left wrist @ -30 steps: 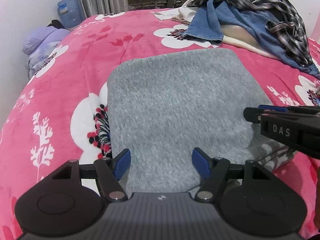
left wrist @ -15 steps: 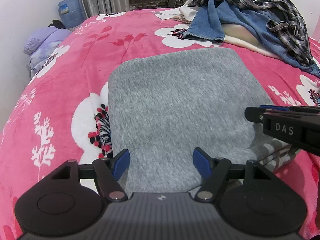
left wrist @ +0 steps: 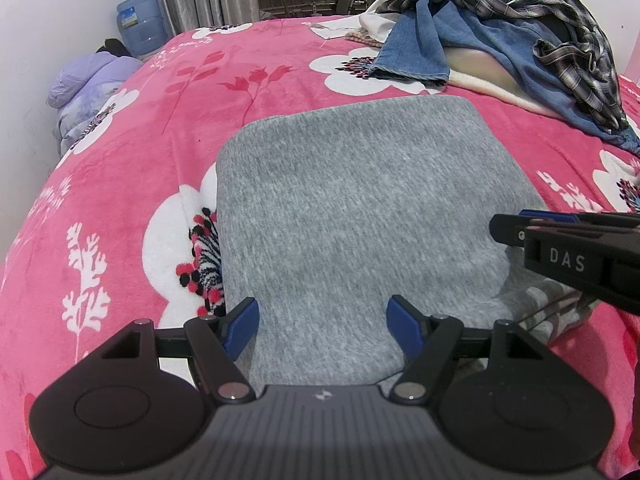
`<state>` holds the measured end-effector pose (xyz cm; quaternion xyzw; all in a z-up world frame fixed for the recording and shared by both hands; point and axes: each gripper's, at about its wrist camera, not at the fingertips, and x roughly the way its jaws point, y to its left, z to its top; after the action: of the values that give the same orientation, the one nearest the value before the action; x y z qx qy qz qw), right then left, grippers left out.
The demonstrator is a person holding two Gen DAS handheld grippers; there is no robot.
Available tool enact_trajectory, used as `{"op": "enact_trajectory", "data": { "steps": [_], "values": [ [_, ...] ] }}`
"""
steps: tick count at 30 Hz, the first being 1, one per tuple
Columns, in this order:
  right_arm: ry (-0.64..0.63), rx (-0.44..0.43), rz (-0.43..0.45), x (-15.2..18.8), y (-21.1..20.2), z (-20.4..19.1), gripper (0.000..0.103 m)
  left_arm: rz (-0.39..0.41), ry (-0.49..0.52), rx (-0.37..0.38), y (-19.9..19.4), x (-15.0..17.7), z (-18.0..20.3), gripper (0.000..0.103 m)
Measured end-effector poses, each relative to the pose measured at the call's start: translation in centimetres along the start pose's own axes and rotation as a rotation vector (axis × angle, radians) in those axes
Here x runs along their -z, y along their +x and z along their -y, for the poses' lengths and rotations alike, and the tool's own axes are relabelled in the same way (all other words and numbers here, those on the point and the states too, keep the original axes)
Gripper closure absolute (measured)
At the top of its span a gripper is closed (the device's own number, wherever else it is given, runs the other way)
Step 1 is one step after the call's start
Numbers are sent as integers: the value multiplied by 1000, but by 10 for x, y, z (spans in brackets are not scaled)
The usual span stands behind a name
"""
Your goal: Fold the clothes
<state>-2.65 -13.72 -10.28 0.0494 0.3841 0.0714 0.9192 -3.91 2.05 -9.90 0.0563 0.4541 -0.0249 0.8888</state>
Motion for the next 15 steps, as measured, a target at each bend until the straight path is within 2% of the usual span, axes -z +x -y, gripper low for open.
{"op": "enact_trajectory", "data": {
  "steps": [15],
  "values": [
    [-4, 7, 0, 0, 0, -1, 82, -1, -5, 2, 0, 0, 1, 30]
  ]
}}
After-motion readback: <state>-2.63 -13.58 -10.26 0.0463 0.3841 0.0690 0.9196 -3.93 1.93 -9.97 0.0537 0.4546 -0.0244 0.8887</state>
